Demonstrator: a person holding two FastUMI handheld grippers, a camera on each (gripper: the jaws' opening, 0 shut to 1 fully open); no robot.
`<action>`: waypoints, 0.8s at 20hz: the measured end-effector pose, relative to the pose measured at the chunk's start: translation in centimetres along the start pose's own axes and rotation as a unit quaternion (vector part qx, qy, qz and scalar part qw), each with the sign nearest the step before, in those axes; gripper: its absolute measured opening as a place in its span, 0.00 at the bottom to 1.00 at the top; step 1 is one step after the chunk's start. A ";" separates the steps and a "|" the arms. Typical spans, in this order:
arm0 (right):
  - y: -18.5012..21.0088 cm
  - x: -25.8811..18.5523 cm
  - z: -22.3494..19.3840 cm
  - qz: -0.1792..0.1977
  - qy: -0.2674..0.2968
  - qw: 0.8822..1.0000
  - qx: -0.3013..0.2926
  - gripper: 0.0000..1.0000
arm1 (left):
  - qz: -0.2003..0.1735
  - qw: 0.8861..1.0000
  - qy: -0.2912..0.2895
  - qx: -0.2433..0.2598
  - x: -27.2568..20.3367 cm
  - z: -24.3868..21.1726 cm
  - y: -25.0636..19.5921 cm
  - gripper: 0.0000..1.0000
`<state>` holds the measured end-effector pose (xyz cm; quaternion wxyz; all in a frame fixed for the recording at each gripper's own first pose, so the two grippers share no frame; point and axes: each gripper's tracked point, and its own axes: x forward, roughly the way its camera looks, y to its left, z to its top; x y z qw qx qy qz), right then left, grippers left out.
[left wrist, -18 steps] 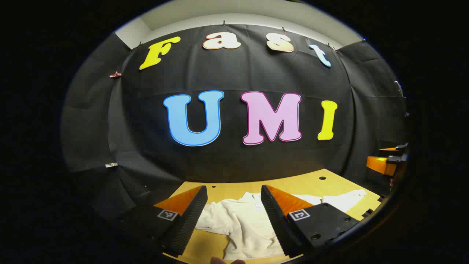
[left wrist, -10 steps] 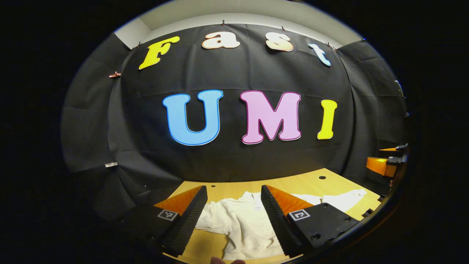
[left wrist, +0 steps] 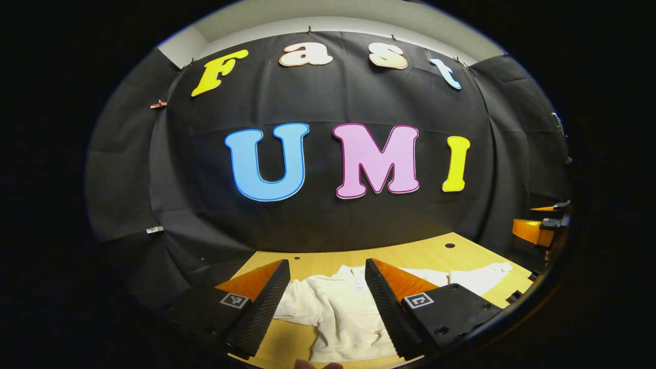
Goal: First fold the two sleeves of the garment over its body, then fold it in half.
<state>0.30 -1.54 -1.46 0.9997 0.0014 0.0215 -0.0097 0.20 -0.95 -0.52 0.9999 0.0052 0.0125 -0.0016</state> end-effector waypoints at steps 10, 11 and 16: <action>-12.1 5.1 -8.3 -0.085 0.103 0.991 0.024 0.97 | -0.012 1.000 0.017 0.015 -0.1 -0.5 -2.5 0.94; -13.6 5.7 -9.5 -0.094 0.116 0.989 0.023 0.97 | -0.014 1.000 0.019 0.015 -0.1 -0.7 -2.8 0.94; -20.0 8.0 -15.3 -0.132 0.164 0.977 0.020 0.97 | -0.013 0.999 0.036 0.020 -0.1 -1.4 -4.0 0.94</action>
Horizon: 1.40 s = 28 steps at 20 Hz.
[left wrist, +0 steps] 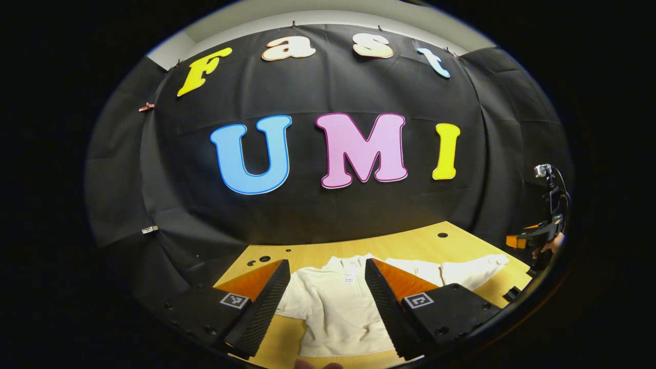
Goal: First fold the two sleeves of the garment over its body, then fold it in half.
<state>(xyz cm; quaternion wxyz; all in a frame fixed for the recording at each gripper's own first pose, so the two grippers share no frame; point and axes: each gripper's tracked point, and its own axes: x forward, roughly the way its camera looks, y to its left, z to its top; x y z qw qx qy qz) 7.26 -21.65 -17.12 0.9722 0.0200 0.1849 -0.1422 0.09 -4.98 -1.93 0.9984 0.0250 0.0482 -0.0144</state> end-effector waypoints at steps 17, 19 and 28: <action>-6.6 11.0 -12.2 -0.021 0.184 0.980 0.067 0.98 | 0.033 0.998 0.051 0.008 1.3 -2.0 -1.9 0.93; -6.5 11.3 -12.1 -0.018 0.181 0.981 0.064 0.95 | 0.037 0.998 0.055 0.003 1.4 -2.2 -1.7 0.93; -4.8 11.7 -12.5 0.003 0.196 0.978 0.067 0.17 | 0.044 0.997 0.061 0.006 1.0 -2.8 -0.9 0.93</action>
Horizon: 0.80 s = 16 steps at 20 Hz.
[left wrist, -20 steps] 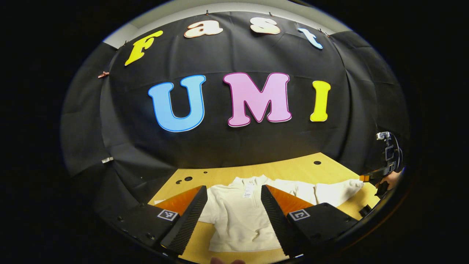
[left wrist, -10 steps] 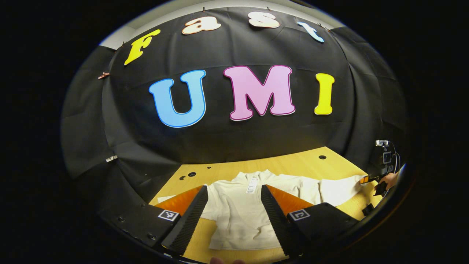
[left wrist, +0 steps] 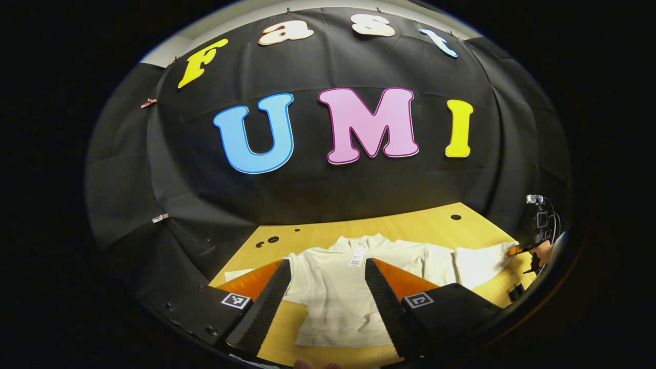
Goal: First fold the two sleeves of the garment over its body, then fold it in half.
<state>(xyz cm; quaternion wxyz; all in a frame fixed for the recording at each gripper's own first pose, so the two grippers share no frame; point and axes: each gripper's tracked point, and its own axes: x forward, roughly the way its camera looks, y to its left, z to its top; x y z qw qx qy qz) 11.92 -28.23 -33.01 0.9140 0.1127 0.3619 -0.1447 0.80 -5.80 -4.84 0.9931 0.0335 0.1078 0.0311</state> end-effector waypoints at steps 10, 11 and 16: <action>3.1 -7.4 4.3 0.012 -0.079 0.995 0.052 0.07 | -0.012 0.999 -0.004 -0.041 -0.2 -1.0 3.2 0.93; 3.8 -8.7 4.6 0.012 -0.089 0.995 0.045 0.07 | -0.013 0.999 -0.004 -0.045 -0.2 -1.0 3.7 0.93; 9.5 -13.7 4.2 0.033 -0.116 0.993 0.016 0.07 | -0.024 0.998 -0.012 -0.053 -0.3 -1.6 6.3 0.93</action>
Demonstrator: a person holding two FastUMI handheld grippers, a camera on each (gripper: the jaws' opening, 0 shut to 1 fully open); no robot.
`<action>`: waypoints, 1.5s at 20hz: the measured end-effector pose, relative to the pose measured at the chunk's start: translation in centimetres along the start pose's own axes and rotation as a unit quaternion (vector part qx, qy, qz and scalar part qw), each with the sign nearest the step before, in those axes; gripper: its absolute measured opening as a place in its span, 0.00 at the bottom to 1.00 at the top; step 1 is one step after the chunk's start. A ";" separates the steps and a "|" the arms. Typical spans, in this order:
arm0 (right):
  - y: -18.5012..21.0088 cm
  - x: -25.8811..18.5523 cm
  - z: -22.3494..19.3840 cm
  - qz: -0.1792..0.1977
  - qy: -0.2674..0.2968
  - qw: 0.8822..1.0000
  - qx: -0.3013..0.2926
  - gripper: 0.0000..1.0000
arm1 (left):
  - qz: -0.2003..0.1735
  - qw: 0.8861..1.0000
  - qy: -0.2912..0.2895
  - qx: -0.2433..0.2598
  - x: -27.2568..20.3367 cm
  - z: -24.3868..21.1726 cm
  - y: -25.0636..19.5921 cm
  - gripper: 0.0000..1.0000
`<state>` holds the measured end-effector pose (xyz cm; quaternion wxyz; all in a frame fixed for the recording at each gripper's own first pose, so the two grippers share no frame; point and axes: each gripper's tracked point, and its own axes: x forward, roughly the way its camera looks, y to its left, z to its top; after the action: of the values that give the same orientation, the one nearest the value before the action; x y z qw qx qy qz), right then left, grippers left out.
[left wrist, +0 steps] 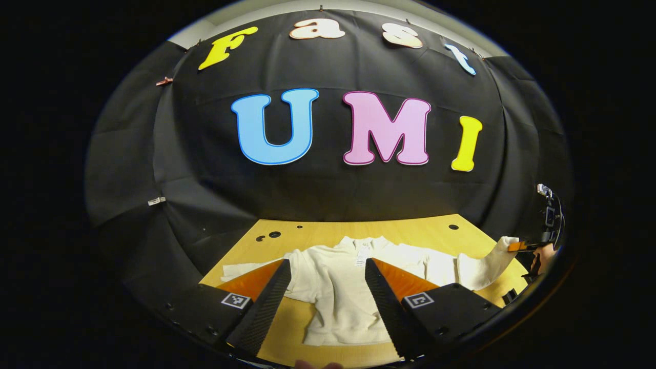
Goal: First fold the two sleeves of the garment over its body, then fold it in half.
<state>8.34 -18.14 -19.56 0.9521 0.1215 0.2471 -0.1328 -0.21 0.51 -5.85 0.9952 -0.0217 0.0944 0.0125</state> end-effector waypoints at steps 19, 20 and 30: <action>32.8 -4.5 -4.2 0.169 -0.019 0.982 -0.083 0.06 | -0.011 1.000 -0.011 -0.016 -2.4 -2.0 10.3 0.93; 34.3 -4.4 -4.9 0.176 -0.013 0.980 -0.089 0.07 | -0.007 1.000 -0.008 -0.019 -2.1 -2.3 10.9 0.93; 44.6 -1.3 -15.5 0.227 0.079 0.959 -0.149 0.07 | 0.039 0.998 0.042 -0.034 -2.2 -6.1 15.6 0.93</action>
<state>14.40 28.39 -24.63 0.9420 0.0415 0.3045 0.1352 -3.98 15.79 -12.01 0.9879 -0.0522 0.1360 0.0539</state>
